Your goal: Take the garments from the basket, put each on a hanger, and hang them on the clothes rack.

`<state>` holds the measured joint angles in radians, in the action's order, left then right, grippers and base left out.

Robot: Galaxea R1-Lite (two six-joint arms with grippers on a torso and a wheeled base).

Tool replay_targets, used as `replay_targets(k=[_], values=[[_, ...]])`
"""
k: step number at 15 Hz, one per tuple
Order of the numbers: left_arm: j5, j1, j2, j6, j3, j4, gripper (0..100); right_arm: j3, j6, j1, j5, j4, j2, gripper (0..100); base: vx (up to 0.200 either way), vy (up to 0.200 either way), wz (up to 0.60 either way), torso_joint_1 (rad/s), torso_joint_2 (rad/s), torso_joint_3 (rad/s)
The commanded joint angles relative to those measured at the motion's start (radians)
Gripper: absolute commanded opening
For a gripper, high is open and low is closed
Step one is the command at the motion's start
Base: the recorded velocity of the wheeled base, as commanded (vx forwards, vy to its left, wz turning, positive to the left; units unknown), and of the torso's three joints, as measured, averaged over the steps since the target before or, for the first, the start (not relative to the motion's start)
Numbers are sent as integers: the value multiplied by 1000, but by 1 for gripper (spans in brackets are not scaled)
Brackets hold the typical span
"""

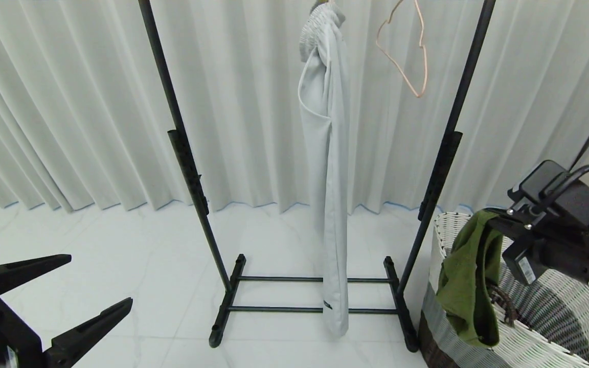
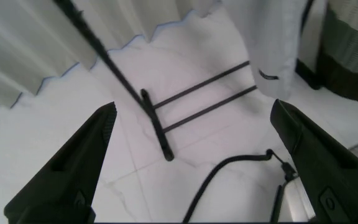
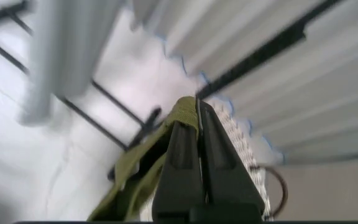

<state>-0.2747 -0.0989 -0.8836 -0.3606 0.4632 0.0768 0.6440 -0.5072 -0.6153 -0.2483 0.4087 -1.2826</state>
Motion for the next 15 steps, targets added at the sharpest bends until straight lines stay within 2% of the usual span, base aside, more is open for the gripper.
replay_targets(k=[1, 3, 6, 8, 10, 13, 15], values=[[0, -88, 8, 3, -5, 0, 100, 54, 18, -61, 0, -16, 12, 0, 0, 0, 0, 0, 0, 0], [2, -208, 5, 22, -5, 3, 100, 118, 93, -133, 0, -33, 6, 0, 0, 0, 0, 0, 0, 0], [0, -429, -49, 163, 25, 90, 100, 272, 187, -208, 0, -137, 5, 0, 0, 0, 0, 0, 0, 0], [0, -490, -129, 230, 71, 138, 100, 361, 234, -254, 0, -212, 3, 0, 0, 0, 0, 0, 0, 0], [0, -527, -255, 235, 135, 204, 100, 436, 271, -311, 1, -271, -9, 0, 0, 0, 0, 0, 0, 0], [3, -637, -410, 244, 164, 288, 100, 476, 328, -393, 3, -288, -31, 0, 0, 0, 0, 0, 0, 0], [23, -725, -494, 330, 166, 317, 100, 491, 345, -414, 4, -286, -44, 0, 0, 0, 0, 0, 0, 0]])
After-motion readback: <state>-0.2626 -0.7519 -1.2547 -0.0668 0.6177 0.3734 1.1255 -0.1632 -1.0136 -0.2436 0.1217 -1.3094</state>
